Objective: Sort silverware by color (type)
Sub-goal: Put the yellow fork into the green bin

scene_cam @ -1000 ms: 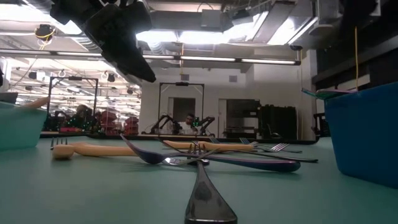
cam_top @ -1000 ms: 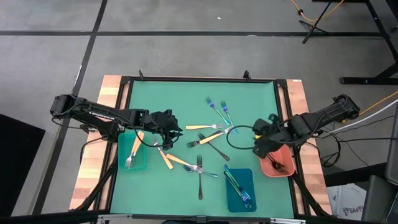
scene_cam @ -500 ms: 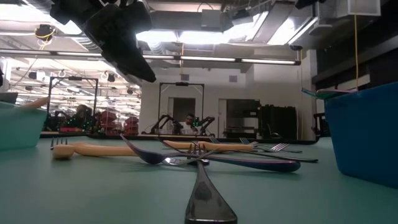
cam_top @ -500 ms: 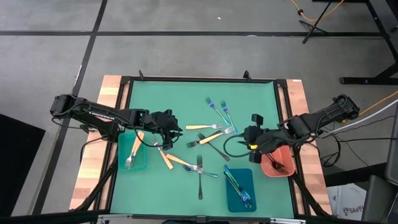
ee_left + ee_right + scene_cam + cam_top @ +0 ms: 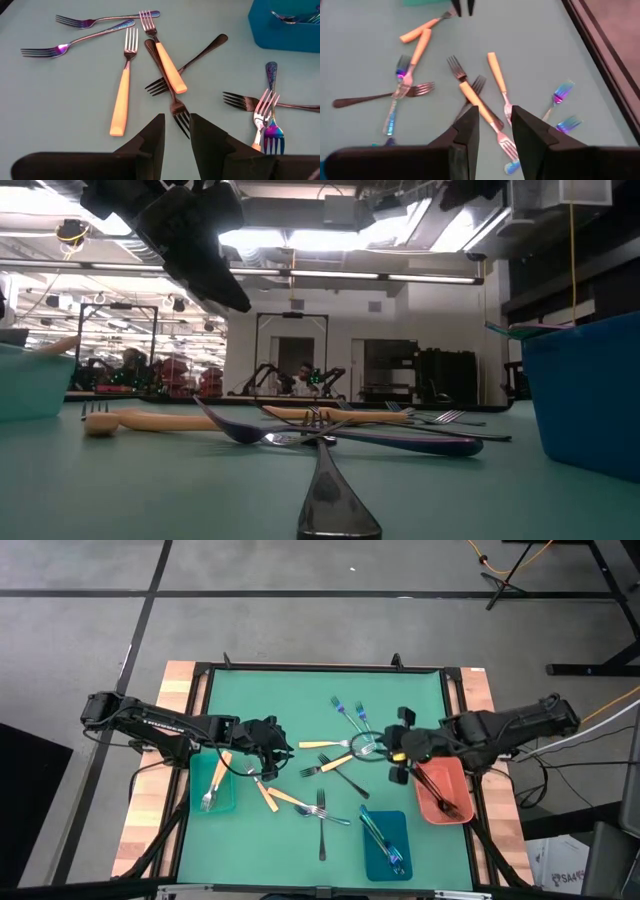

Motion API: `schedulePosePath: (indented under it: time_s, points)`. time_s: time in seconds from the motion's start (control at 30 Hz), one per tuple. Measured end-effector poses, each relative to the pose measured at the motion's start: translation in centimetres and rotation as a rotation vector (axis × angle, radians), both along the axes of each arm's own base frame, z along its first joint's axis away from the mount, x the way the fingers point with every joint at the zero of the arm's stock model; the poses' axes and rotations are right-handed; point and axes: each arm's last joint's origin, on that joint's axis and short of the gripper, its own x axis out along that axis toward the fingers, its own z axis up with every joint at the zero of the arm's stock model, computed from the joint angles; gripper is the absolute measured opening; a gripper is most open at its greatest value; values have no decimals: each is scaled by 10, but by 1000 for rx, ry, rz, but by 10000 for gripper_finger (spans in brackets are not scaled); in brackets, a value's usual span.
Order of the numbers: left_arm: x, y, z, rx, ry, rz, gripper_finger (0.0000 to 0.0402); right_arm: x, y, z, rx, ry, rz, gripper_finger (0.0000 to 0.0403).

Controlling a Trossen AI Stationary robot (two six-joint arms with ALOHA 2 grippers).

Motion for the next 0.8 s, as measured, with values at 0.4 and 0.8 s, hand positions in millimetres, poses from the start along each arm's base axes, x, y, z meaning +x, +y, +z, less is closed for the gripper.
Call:
schedulePosePath:
  time_s: [0.4, 0.8]
  points:
    - [0, 0, 0, 7, 0, 8, 82, 45, -27, -30, -66, 110, 144, 104]
    - [0, 0, 0, 7, 1, 9, 82, 90, -67, -99, -26, 369, 230, 104]
